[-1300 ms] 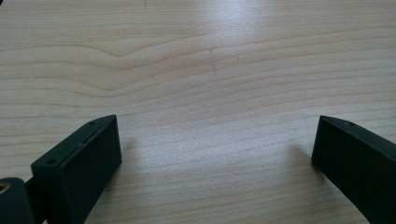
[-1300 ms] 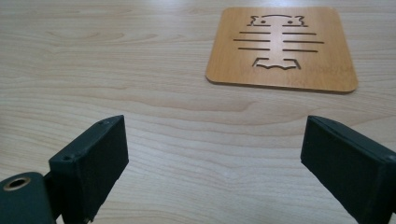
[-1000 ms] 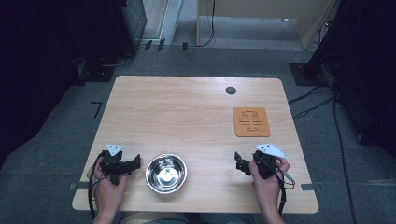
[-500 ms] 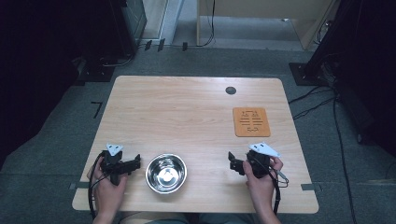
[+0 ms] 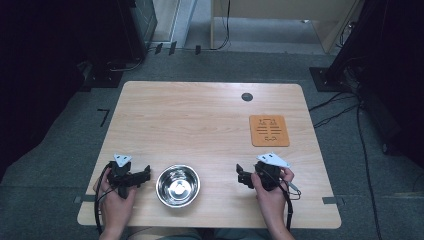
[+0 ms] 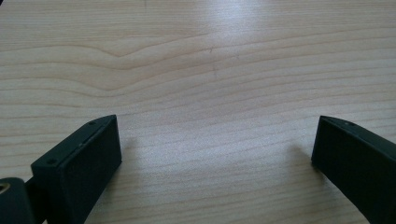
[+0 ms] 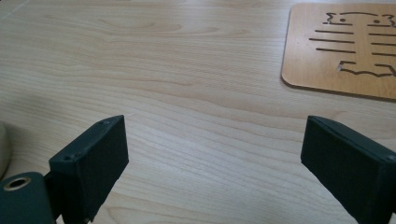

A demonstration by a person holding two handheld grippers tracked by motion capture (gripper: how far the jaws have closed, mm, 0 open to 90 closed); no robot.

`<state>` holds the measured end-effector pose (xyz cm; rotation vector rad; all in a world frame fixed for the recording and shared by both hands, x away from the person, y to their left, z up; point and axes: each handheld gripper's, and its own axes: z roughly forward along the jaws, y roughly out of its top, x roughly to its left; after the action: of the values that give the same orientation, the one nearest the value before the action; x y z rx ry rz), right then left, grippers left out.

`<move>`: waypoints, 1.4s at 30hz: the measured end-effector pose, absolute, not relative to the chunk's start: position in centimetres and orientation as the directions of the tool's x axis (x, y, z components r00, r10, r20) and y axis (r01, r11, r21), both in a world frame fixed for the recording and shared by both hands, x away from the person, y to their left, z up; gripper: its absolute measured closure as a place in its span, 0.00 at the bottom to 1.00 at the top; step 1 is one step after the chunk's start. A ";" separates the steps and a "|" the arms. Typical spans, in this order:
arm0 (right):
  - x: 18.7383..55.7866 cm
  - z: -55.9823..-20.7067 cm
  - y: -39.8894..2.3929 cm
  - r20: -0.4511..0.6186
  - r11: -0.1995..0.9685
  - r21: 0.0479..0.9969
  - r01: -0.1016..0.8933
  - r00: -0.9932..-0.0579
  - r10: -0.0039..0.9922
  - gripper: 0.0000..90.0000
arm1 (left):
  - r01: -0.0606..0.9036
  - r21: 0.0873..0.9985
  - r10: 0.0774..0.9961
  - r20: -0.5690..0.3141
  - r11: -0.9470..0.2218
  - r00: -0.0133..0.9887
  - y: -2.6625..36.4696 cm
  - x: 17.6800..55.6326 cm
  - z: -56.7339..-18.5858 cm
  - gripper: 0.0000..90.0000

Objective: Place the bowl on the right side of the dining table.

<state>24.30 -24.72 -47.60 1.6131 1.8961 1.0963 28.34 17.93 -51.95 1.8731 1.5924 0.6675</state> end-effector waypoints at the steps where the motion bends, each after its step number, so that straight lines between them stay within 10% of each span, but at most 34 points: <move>1: 24.3 -47.6 -24.6 0.170 0.021 0.781 0.624 -0.244 0.955 0.08 | 0.694 0.711 0.987 0.002 -0.114 0.160 17.9 28.3 -52.0 0.01; 42: 24.8 -48.0 -18.2 0.184 0.102 0.773 0.627 -0.375 0.909 0.09 | 0.694 0.711 0.987 0.002 -0.114 0.160 17.9 28.3 -52.0 0.01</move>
<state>24.78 -18.22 -48.04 1.5082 2.0479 1.1563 28.34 17.93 -51.96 1.8726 1.5924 0.6675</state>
